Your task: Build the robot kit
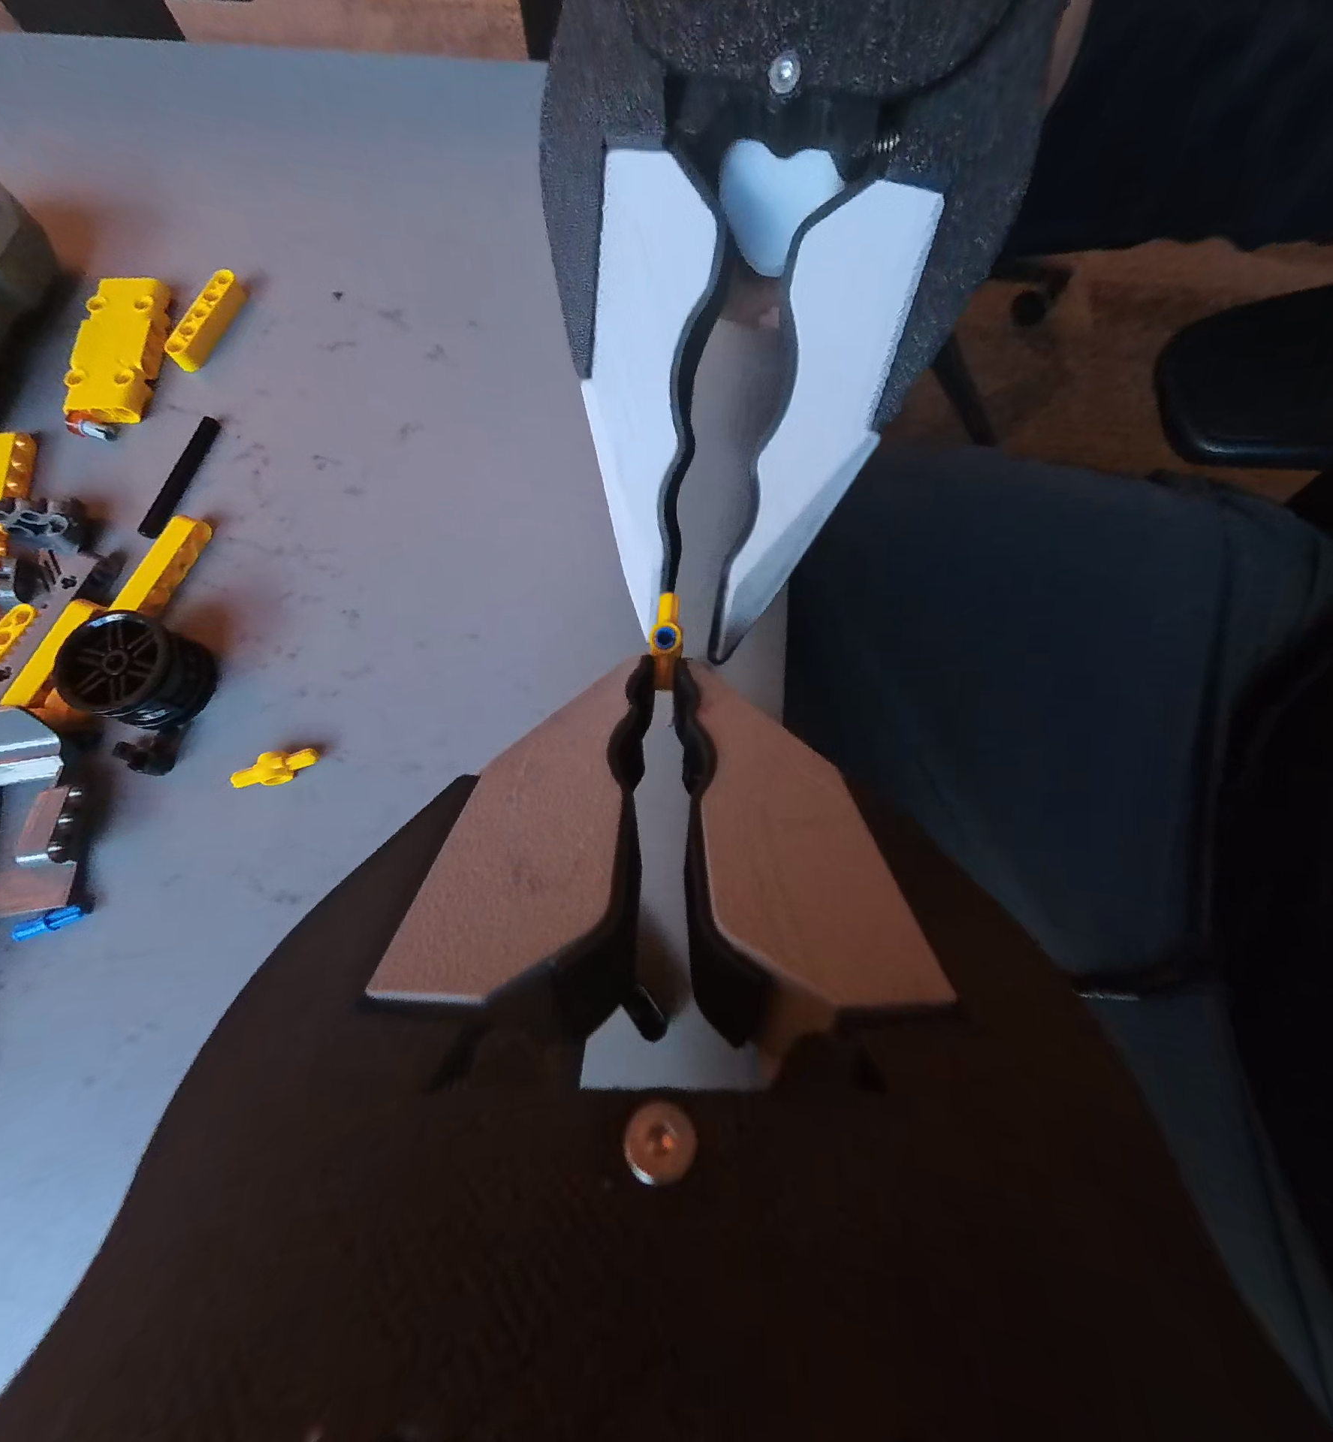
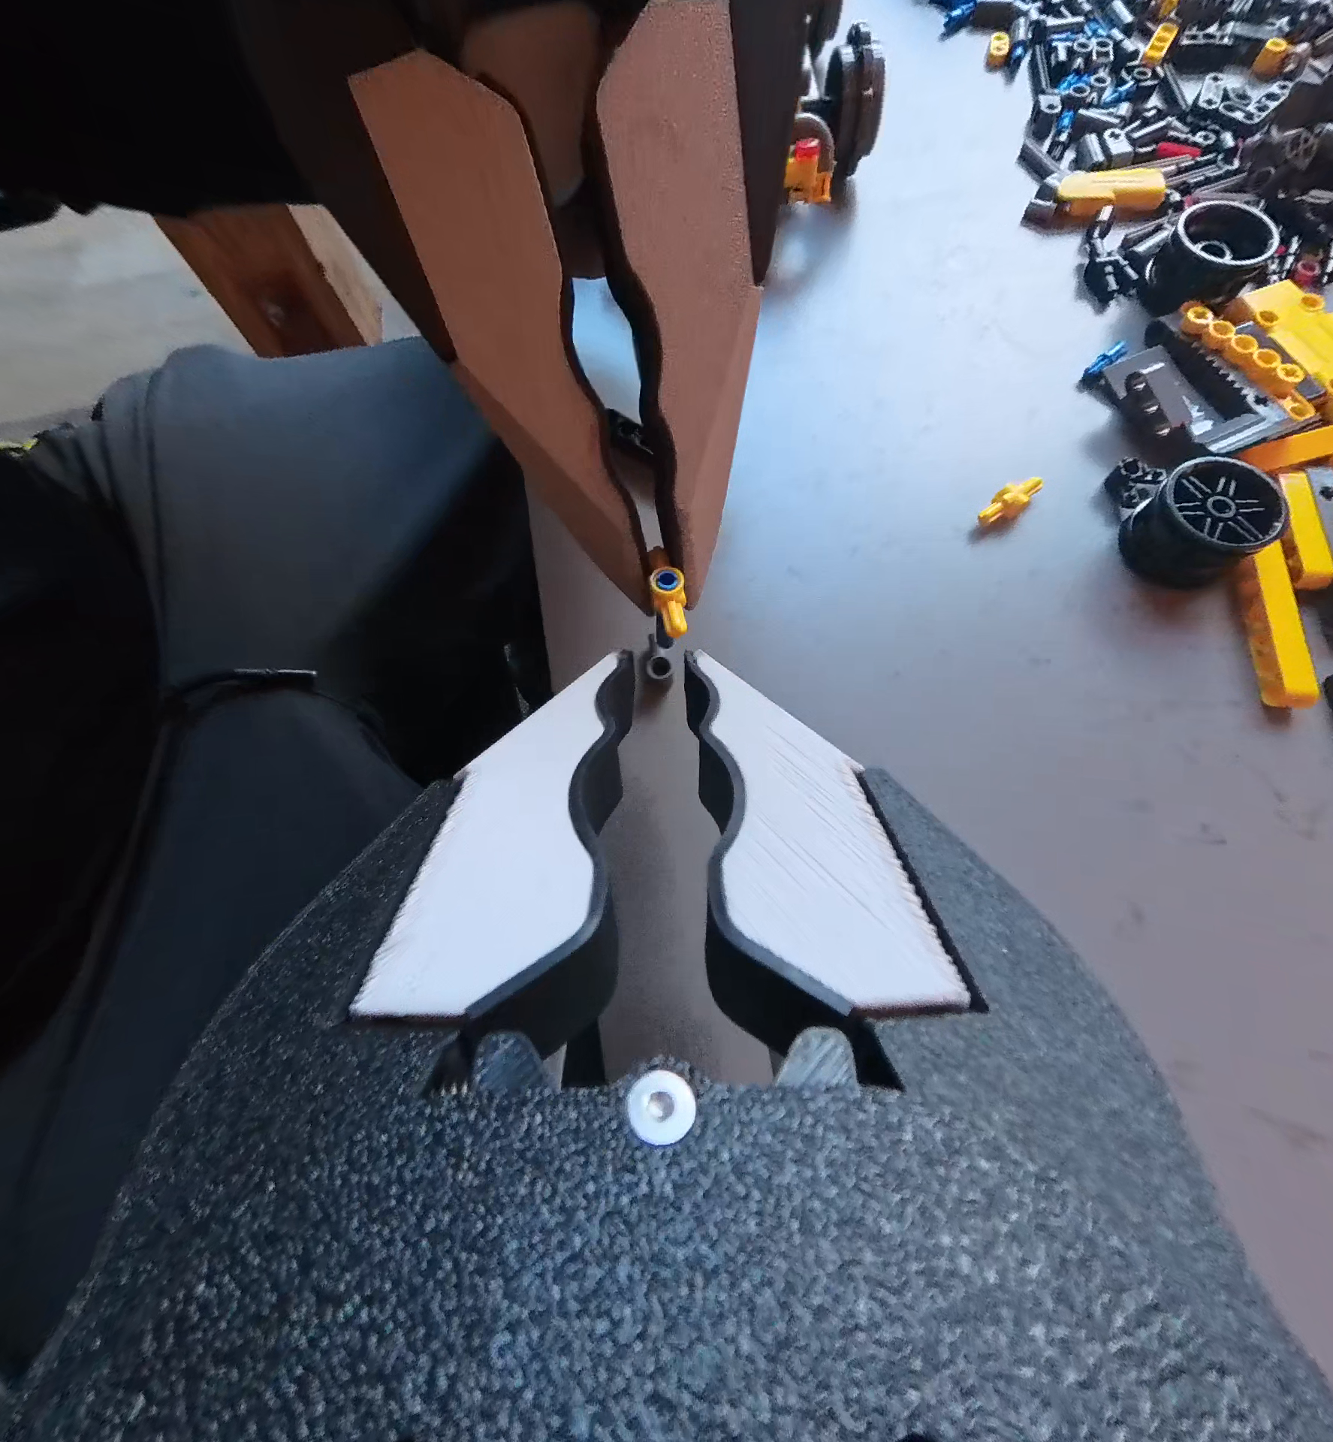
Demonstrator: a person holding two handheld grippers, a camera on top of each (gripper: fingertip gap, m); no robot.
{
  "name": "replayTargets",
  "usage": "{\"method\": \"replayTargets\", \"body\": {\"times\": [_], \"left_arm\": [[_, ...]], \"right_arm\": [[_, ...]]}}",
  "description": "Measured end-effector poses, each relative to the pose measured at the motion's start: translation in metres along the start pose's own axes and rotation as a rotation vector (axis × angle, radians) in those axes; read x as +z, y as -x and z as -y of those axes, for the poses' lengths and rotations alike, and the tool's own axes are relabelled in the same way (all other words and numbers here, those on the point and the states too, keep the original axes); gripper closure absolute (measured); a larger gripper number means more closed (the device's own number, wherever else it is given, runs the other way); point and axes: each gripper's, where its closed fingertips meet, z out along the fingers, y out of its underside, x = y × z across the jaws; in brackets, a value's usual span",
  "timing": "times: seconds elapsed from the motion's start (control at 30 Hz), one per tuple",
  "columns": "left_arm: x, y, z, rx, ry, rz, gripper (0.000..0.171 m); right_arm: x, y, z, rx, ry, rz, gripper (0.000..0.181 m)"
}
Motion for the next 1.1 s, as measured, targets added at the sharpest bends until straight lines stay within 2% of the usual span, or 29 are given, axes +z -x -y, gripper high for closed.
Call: {"method": "replayTargets", "body": {"times": [0.23, 0.3, 0.47, 0.63, 1.1], "left_arm": [[0.007, 0.001, -0.013, -0.008, 0.040, -0.011, 0.170], [0.008, -0.001, -0.013, 0.000, 0.046, -0.015, 0.170], [0.009, -0.003, -0.006, 0.012, 0.036, -0.023, 0.170], [0.009, -0.002, -0.011, 0.032, 0.074, -0.010, 0.170], [0.012, -0.003, -0.012, 0.046, 0.120, -0.015, 0.170]], "right_arm": [[-0.006, -0.005, 0.005, 0.006, -0.017, -0.018, 0.158], [-0.008, -0.004, 0.010, 0.006, -0.035, -0.003, 0.161], [-0.001, -0.002, 0.006, -0.041, 0.026, 0.001, 0.167], [0.004, -0.001, 0.004, -0.048, 0.048, 0.018, 0.175], [0.004, 0.000, 0.001, 0.000, 0.083, 0.040, 0.175]]}}
